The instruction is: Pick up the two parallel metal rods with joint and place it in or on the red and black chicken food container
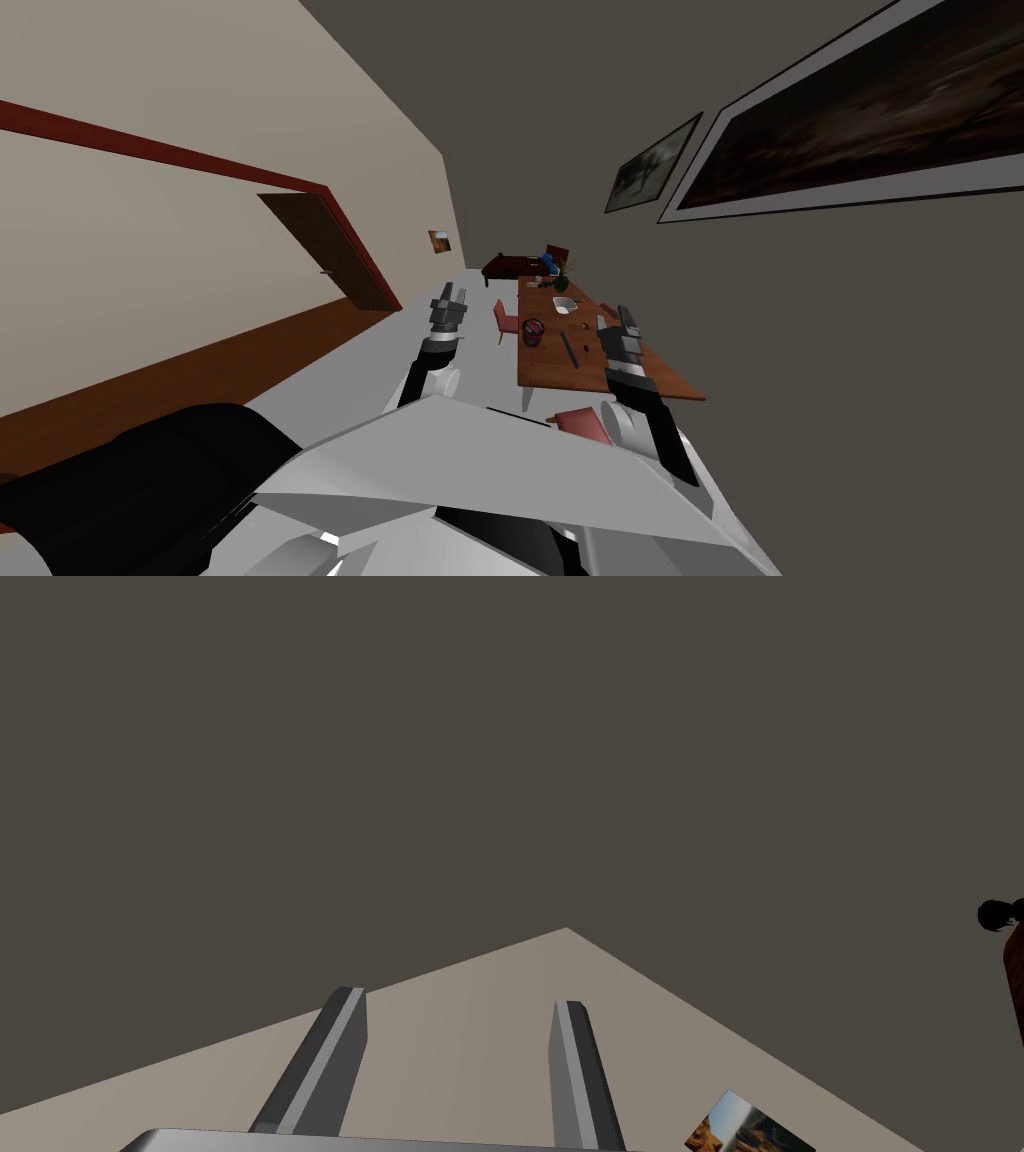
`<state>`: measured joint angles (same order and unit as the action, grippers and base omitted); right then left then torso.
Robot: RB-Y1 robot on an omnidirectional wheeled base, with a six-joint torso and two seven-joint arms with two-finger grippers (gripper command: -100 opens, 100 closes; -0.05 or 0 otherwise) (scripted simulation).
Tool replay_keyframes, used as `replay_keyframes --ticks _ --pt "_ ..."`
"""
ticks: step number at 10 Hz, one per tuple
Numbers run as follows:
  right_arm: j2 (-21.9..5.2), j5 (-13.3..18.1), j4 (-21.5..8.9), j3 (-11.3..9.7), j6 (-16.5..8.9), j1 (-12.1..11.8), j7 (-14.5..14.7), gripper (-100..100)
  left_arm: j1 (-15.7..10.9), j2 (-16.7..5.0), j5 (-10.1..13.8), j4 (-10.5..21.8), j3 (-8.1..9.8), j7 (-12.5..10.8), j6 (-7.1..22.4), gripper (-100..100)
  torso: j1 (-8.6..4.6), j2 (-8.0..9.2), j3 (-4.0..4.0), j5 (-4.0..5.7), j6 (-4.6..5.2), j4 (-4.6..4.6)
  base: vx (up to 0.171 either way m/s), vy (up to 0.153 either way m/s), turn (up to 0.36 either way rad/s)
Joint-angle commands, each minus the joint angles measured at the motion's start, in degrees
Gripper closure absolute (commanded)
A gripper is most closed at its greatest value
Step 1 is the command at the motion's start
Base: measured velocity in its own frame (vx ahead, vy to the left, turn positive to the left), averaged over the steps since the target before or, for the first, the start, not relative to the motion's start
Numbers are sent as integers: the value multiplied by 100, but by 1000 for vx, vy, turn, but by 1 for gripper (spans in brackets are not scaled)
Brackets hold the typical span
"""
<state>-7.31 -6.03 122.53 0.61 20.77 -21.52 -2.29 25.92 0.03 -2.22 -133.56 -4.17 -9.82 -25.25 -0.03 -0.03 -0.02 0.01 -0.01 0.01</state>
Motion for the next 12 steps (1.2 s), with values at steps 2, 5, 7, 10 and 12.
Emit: replay_keyframes --ticks 2,5,7,10,12 --pt "-80 -233 -433 21 -136 224 -191 -100 0 0 0 0 0 0 0 0 1 1 0 0 1 0 1 -6 14" --pt "-148 -570 -961 57 -392 577 -455 -100 0 0 0 0 0 0 0 0 -1 0 0 0 1 0 0 -9 17" --pt "-174 -748 -1258 76 -528 764 -594 -100 0 0 0 0 0 0 0 0 0 2 1 0 2 0 0 -7 13" --pt "-196 -931 -1744 96 -669 957 -739 -100 0 0 0 0 0 0 0 0 0 0 0 0 1 0 0 -7 15" --pt "-217 -1119 -2032 116 -814 1156 -886 -100 0 0 0 0 0 0 0 0 0 1 1 -1 1 0 0 -8 14"
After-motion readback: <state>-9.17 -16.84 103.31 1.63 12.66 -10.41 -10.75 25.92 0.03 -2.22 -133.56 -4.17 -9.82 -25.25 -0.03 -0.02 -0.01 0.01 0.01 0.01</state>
